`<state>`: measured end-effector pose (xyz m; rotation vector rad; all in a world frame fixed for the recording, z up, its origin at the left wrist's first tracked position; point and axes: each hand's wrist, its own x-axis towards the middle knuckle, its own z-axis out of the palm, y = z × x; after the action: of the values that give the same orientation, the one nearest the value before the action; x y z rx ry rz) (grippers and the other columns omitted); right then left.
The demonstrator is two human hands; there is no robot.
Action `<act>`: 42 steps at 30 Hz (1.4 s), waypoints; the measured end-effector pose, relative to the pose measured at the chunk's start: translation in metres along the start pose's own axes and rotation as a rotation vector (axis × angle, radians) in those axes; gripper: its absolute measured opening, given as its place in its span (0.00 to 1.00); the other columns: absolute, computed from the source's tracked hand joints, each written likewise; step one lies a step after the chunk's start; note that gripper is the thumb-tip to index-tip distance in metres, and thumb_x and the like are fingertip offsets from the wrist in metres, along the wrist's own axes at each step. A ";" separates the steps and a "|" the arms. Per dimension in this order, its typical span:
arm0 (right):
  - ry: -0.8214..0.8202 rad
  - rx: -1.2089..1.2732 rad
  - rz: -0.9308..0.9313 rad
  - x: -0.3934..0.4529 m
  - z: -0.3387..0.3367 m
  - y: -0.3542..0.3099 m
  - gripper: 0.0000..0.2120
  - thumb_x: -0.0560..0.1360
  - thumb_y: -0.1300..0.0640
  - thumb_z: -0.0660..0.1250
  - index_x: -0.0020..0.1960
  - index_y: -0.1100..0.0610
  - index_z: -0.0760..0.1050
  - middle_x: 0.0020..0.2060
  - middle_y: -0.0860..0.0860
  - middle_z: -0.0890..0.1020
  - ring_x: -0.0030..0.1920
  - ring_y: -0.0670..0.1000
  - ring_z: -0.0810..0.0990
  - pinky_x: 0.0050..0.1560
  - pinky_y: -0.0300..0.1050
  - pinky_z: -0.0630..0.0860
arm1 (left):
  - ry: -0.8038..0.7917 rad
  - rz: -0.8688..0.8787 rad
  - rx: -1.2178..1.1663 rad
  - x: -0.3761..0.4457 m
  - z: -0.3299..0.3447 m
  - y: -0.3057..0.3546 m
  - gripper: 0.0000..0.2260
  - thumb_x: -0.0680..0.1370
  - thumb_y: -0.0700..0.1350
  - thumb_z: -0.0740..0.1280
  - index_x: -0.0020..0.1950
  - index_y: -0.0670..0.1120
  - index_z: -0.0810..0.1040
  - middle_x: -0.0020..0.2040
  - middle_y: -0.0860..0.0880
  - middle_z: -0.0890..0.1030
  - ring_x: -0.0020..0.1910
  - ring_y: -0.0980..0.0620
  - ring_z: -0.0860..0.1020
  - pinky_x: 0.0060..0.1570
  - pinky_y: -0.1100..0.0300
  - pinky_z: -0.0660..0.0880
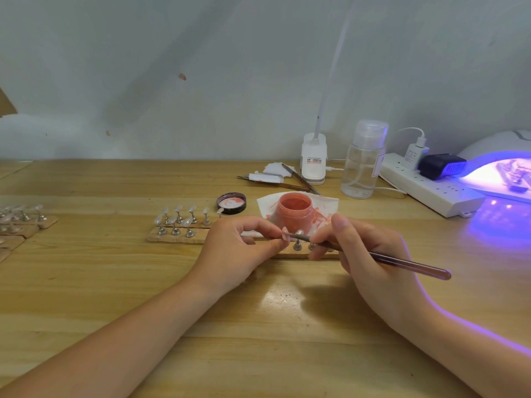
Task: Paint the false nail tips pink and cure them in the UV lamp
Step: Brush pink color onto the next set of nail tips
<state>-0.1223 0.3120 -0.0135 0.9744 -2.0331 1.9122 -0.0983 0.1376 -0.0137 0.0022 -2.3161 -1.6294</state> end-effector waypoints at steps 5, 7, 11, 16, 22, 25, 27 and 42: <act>0.016 0.067 -0.009 -0.003 -0.002 -0.001 0.20 0.76 0.55 0.56 0.33 0.64 0.79 0.25 0.56 0.79 0.23 0.40 0.73 0.31 0.24 0.66 | 0.000 0.003 0.003 0.000 0.000 0.001 0.07 0.67 0.43 0.75 0.32 0.53 0.81 0.22 0.55 0.76 0.19 0.58 0.65 0.21 0.68 0.63; 0.045 0.054 -0.020 -0.001 -0.002 0.000 0.19 0.76 0.54 0.56 0.35 0.62 0.79 0.26 0.54 0.80 0.25 0.40 0.74 0.31 0.25 0.66 | 0.007 -0.005 0.007 0.000 0.000 0.000 0.05 0.67 0.45 0.75 0.33 0.53 0.82 0.22 0.52 0.76 0.19 0.56 0.65 0.21 0.68 0.63; 0.028 -0.003 0.023 0.003 0.000 -0.001 0.17 0.74 0.49 0.58 0.37 0.56 0.79 0.28 0.49 0.81 0.26 0.40 0.75 0.31 0.25 0.67 | 0.010 -0.019 0.008 -0.001 0.000 0.002 0.05 0.67 0.45 0.75 0.33 0.52 0.81 0.21 0.53 0.75 0.18 0.57 0.66 0.19 0.68 0.63; -0.001 0.085 0.024 0.000 -0.001 -0.003 0.16 0.75 0.55 0.58 0.35 0.61 0.78 0.24 0.53 0.79 0.22 0.39 0.74 0.29 0.24 0.67 | 0.020 -0.027 -0.023 -0.001 0.000 0.004 0.08 0.67 0.43 0.75 0.30 0.53 0.81 0.28 0.48 0.81 0.18 0.59 0.67 0.19 0.69 0.64; 0.043 0.072 -0.022 0.000 -0.002 -0.003 0.18 0.76 0.55 0.57 0.34 0.61 0.78 0.27 0.55 0.80 0.22 0.39 0.73 0.30 0.24 0.66 | 0.024 -0.042 -0.027 -0.001 0.001 0.006 0.07 0.66 0.43 0.75 0.32 0.53 0.80 0.32 0.52 0.82 0.17 0.60 0.68 0.20 0.69 0.66; 0.053 0.001 0.001 0.002 -0.002 -0.001 0.16 0.76 0.53 0.57 0.36 0.56 0.78 0.29 0.51 0.81 0.25 0.40 0.74 0.30 0.25 0.65 | 0.021 -0.043 -0.023 -0.001 0.000 0.005 0.05 0.66 0.44 0.75 0.33 0.52 0.81 0.33 0.54 0.83 0.18 0.60 0.68 0.21 0.70 0.66; 0.056 -0.005 -0.005 0.002 -0.002 -0.001 0.16 0.76 0.53 0.57 0.37 0.56 0.78 0.29 0.50 0.81 0.25 0.40 0.74 0.30 0.25 0.65 | 0.024 -0.053 -0.027 -0.001 0.000 0.004 0.05 0.66 0.44 0.76 0.34 0.52 0.81 0.34 0.57 0.83 0.18 0.60 0.69 0.22 0.69 0.67; 0.006 -0.232 -0.154 0.001 -0.002 -0.003 0.02 0.71 0.57 0.68 0.43 0.52 0.79 0.35 0.45 0.81 0.31 0.48 0.77 0.27 0.36 0.72 | 0.002 -0.014 -0.073 0.000 0.000 0.002 0.03 0.69 0.42 0.73 0.38 0.51 0.84 0.27 0.55 0.81 0.19 0.60 0.68 0.21 0.73 0.63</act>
<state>-0.1221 0.3141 -0.0103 1.0300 -2.0537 1.5606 -0.0975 0.1384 -0.0120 0.0034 -2.2585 -1.7196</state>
